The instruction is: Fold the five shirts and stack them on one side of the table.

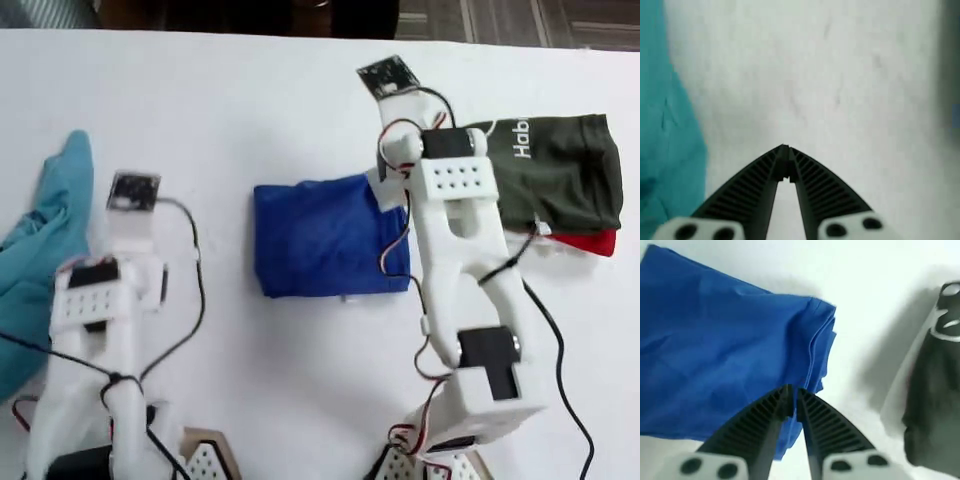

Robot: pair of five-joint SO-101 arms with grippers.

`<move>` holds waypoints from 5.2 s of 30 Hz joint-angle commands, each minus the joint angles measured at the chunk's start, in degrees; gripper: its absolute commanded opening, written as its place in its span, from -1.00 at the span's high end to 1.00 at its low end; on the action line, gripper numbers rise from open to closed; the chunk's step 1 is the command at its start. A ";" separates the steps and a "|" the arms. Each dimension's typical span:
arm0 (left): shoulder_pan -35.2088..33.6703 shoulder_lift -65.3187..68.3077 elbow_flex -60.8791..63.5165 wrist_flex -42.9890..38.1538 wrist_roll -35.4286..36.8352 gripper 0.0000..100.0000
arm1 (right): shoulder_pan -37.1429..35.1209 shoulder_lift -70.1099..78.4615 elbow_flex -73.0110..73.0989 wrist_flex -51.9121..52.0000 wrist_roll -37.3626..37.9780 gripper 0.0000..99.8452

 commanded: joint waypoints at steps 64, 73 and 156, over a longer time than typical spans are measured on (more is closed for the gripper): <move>24.53 67.96 -93.76 29.36 25.58 0.95 | 3.03 -33.71 64.44 -36.09 -1.76 0.96; 27.78 73.23 -94.11 26.55 27.25 0.95 | 3.03 -33.71 64.44 -36.00 -1.76 0.96; 26.46 25.58 -14.20 -10.81 25.32 0.95 | -0.31 29.85 -29.27 -0.04 -10.99 0.96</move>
